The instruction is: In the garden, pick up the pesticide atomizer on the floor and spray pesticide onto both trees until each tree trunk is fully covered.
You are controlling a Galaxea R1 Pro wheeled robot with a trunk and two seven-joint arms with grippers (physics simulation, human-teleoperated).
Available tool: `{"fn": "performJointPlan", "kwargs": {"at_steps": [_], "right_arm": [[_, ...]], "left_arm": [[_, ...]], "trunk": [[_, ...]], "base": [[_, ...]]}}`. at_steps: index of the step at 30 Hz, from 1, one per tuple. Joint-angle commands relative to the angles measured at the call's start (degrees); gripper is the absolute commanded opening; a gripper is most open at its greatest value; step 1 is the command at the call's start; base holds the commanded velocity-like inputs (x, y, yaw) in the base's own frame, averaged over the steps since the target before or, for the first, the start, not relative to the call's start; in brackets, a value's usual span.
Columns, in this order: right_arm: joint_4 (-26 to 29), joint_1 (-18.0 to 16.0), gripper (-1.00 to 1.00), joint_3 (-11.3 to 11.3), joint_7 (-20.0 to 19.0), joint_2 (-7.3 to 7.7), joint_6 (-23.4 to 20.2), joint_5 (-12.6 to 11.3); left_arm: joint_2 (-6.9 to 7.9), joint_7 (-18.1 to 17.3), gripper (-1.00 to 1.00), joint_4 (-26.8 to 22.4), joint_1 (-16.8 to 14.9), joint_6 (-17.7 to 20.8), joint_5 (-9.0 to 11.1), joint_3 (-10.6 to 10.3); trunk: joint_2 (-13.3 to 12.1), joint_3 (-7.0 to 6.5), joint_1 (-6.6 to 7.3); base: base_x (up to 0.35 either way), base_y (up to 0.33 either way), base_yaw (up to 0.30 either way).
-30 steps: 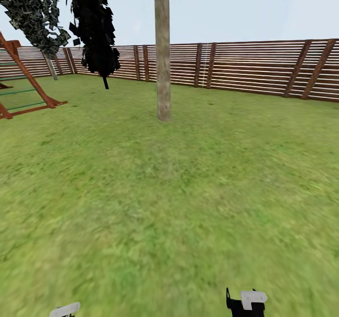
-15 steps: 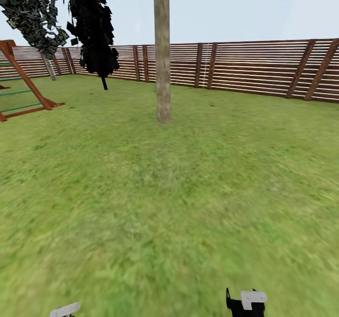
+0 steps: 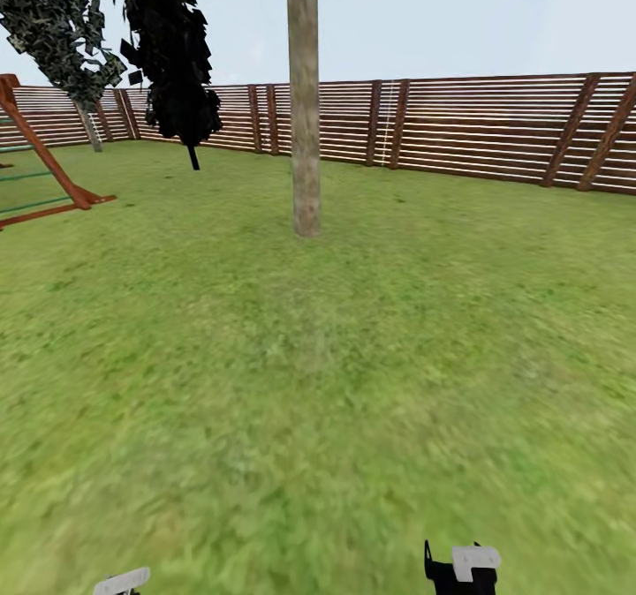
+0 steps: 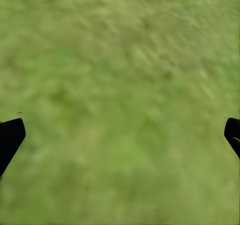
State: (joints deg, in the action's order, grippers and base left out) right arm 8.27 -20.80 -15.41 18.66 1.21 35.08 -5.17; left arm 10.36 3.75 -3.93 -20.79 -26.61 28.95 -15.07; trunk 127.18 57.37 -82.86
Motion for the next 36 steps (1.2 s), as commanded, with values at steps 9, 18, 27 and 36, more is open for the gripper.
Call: {"fn": "performJointPlan", "kwargs": {"at_steps": [9,18,27,36], "right_arm": [[-0.01,-0.03,1.00,-0.50,0.15,0.02,0.16,-0.53],[-0.01,-0.03,1.00,-0.50,0.15,0.02,0.16,-0.54],[-0.01,-0.03,1.00,-0.50,0.15,0.02,0.17,-0.54],[-0.01,-0.03,1.00,-0.50,0.15,0.02,0.17,-0.54]], "left_arm": [[0.00,0.38,-1.00,-0.03,0.03,-0.11,0.14,-0.48],[0.01,0.38,-1.00,-0.03,0.01,-0.03,0.14,-0.48],[0.01,0.38,-1.00,-0.04,0.00,-0.11,0.14,-0.48],[0.01,0.38,-1.00,-0.03,0.02,-0.11,0.14,-0.48]], "trunk": [[0.02,0.05,-0.03],[0.02,0.05,-0.03],[0.02,0.05,-0.03],[0.02,0.05,-0.03]], "base": [[0.338,0.000,0.000],[0.338,0.000,0.000],[0.338,0.000,0.000],[0.338,0.000,0.000]]}}
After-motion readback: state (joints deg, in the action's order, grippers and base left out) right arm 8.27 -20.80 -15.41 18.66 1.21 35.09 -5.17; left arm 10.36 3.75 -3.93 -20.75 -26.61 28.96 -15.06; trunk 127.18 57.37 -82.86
